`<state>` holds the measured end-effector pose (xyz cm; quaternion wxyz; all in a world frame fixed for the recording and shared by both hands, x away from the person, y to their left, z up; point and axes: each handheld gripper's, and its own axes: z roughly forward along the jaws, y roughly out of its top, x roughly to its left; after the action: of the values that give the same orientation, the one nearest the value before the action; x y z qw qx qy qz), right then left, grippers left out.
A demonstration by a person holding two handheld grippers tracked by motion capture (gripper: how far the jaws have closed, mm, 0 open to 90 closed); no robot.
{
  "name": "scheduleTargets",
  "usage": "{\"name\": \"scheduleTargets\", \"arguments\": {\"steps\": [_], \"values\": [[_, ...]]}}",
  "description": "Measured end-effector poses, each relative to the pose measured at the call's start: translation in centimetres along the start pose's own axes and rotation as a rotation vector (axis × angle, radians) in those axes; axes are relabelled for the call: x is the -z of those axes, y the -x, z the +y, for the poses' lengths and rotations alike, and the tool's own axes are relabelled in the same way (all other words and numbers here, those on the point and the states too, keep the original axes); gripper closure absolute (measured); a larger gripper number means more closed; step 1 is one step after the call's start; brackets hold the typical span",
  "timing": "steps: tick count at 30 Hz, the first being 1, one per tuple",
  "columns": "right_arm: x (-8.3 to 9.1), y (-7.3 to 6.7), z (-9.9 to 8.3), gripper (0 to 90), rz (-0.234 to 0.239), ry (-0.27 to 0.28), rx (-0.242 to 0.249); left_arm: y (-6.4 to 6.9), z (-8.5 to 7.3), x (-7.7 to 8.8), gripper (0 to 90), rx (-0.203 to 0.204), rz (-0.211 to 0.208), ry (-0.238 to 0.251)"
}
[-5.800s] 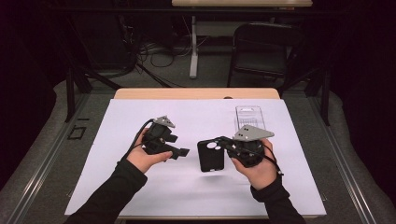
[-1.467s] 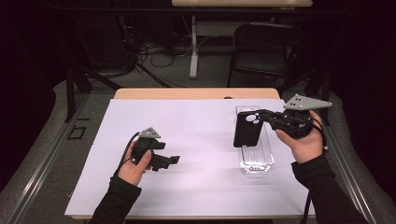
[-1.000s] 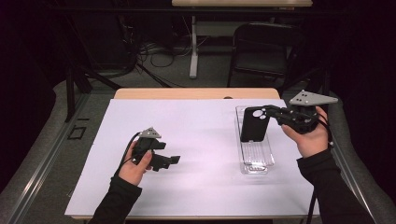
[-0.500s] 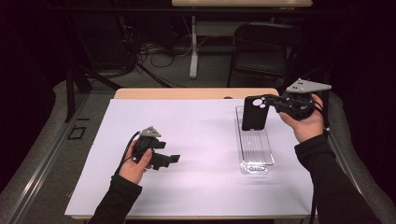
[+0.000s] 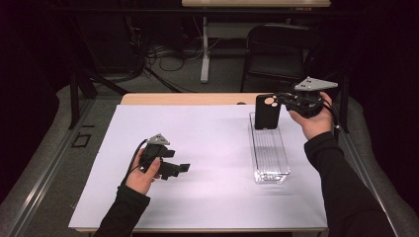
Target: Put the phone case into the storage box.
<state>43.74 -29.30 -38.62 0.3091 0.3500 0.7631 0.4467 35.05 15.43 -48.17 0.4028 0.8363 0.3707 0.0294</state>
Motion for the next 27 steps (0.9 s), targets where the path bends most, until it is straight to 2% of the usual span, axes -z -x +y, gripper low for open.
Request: {"name": "scheduleTargets", "arguments": {"steps": [5,19,27], "values": [[-1.2,0.5,-0.6,84.1,-0.014,-0.001,-0.008,-0.1,-0.1,0.0,16.3,0.005,0.003,-0.001],[-3.9,0.9,-1.8,84.1,-0.065,0.005,0.019,0.0,-0.2,0.1,16.3,0.005,0.008,-0.002],[-5.2,1.4,-3.0,84.1,-0.072,0.012,0.003,-0.1,-0.3,-0.1,16.3,0.010,0.010,-0.004]]}}
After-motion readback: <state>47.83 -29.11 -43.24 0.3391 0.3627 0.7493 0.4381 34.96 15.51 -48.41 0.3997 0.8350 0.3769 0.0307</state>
